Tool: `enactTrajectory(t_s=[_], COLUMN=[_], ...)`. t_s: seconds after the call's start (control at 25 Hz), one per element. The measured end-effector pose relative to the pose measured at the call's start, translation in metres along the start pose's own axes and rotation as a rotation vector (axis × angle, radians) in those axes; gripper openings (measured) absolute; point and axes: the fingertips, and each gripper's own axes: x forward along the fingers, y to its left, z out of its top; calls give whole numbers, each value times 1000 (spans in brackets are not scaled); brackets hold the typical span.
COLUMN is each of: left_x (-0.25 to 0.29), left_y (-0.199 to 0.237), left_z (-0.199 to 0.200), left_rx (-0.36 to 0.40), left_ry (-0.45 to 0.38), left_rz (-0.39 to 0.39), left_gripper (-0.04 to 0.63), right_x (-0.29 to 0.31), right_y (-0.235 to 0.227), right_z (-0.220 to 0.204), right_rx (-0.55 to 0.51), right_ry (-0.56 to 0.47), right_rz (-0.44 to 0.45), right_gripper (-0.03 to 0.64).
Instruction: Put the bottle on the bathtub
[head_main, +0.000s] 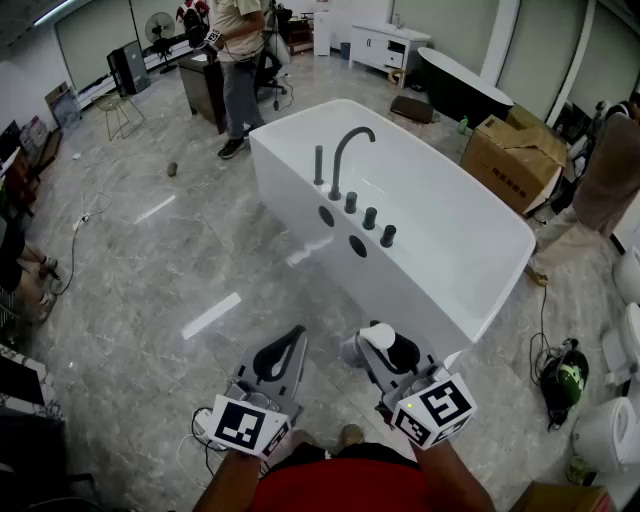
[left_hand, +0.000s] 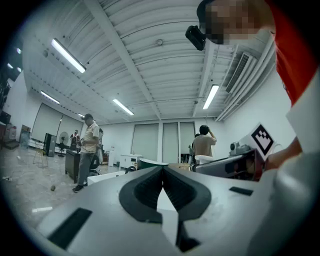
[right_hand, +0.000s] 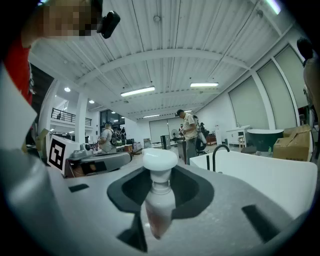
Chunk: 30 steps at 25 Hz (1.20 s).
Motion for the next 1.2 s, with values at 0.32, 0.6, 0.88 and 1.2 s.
enactTrajectory(t_s=[0.32, 0.6, 0.88, 1.2], left_x=[-1, -11, -12, 8], left_y=[5, 21, 41, 66], left_z=[1, 3, 0, -13], left_rx=[-4, -10, -32, -39], left_ry=[-7, -27, -42, -28], left_rz=[-10, -31, -52, -67], left_gripper=[11, 11, 11, 11], right_x=[2, 8, 14, 33], right_y=[1, 7, 0, -36], right_z=[-1, 0, -1, -6], right_rx=[-7, 12, 16, -11], right_ry=[5, 0, 3, 6], right_rz=[-21, -65, -147, -229], right_gripper=[109, 109, 109, 109])
